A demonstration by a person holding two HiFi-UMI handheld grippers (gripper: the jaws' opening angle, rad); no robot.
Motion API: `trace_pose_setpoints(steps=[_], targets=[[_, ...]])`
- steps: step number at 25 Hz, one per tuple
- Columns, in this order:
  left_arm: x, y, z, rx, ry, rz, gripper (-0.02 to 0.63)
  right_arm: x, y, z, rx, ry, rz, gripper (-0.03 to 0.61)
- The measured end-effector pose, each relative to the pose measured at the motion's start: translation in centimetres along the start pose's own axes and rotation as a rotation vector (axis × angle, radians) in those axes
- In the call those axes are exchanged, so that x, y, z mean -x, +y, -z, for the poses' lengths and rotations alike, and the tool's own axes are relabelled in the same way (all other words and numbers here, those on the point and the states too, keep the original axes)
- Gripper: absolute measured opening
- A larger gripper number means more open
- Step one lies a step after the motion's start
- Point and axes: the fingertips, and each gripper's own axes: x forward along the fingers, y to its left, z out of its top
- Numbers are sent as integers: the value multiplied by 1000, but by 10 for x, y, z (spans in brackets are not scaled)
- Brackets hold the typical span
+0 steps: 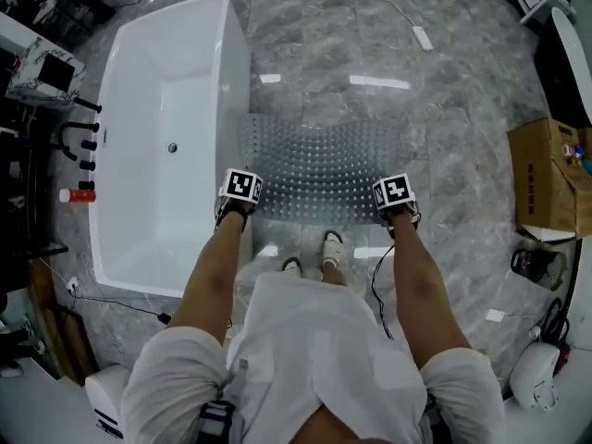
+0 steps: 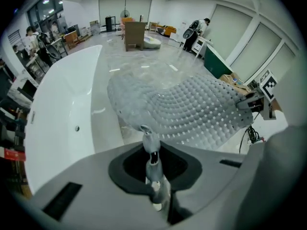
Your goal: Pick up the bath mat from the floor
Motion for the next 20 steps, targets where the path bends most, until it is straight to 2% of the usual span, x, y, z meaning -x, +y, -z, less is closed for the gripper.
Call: trace_pose_setpoints(steps=[7, 12, 20], targets=[[49, -1, -2, -7, -48, -5, 44, 39, 27, 1, -22, -37, -16, 48], [58, -10, 3, -46, -46, 11, 44, 43, 48, 6, 13, -30, -15, 48], [63, -9, 15, -32, -48, 26, 44, 45, 57, 21, 28, 5, -11, 48]])
